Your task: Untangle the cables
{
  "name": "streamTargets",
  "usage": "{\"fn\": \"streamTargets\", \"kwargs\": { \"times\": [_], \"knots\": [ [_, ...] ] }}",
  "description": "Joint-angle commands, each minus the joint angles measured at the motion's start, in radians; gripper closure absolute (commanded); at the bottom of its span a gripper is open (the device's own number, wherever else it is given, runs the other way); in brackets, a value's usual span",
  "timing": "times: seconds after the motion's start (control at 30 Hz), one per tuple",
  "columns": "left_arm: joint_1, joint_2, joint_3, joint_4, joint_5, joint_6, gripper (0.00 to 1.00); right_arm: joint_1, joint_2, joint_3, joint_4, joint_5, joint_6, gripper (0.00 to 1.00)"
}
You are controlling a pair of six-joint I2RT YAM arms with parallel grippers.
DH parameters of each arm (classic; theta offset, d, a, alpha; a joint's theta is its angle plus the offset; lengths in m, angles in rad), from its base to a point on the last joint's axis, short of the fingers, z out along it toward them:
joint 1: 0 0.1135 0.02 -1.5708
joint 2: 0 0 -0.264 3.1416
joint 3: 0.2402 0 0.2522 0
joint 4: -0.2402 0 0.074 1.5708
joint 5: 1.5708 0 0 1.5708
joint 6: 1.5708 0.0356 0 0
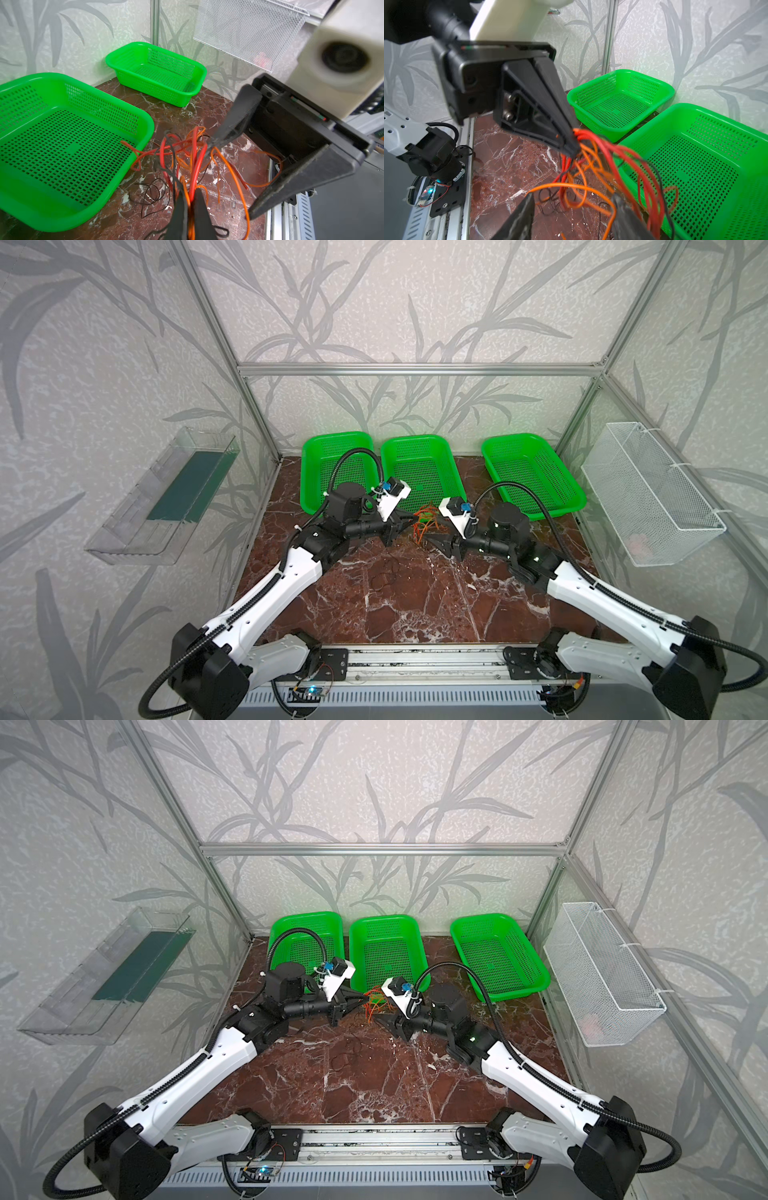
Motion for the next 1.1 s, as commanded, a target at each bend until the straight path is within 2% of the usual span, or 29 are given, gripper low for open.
{"fn": "streamTargets", "kwargs": {
  "times": [0.0, 0.07, 0.1, 0.2, 0.3, 0.47, 0.63, 0.83, 0.93, 1.07],
  "knots": [
    [-0.016, 0.008, 0.047, -0.02, 0.032, 0.023, 1.0, 0.003, 0.054, 0.053, 0.025, 0.048, 0.013, 0.42],
    [-0.023, 0.013, 0.051, -0.004, 0.049, 0.012, 1.0, 0.003, 0.102, 0.078, 0.009, 0.032, 0.002, 0.45],
    [-0.025, 0.016, 0.051, 0.015, 0.061, 0.003, 1.0, 0.003, 0.128, 0.087, 0.004, 0.014, -0.002, 0.5],
    [-0.028, 0.014, 0.048, 0.058, 0.064, -0.018, 1.0, 0.003, 0.164, 0.085, 0.017, 0.001, 0.03, 0.75],
    [-0.027, 0.0, 0.052, 0.034, 0.058, -0.004, 1.0, -0.003, 0.134, 0.04, 0.047, 0.085, 0.075, 1.0],
    [-0.001, -0.052, 0.066, -0.073, 0.006, 0.064, 1.0, -0.098, 0.045, -0.039, 0.003, 0.135, 0.137, 1.0],
    [0.087, -0.108, 0.064, -0.126, -0.011, 0.08, 1.0, -0.214, -0.053, -0.105, -0.12, 0.149, 0.095, 1.0],
    [0.196, -0.169, 0.061, -0.138, -0.079, 0.095, 1.0, -0.311, -0.144, -0.16, -0.281, 0.165, 0.021, 1.0],
    [0.238, -0.185, 0.059, -0.155, -0.119, 0.11, 1.0, -0.369, -0.196, -0.19, -0.307, 0.172, 0.026, 1.0],
    [0.255, -0.176, 0.061, -0.207, -0.044, 0.124, 1.0, -0.416, -0.229, -0.196, -0.312, 0.146, 0.013, 1.0]
  ]
}}
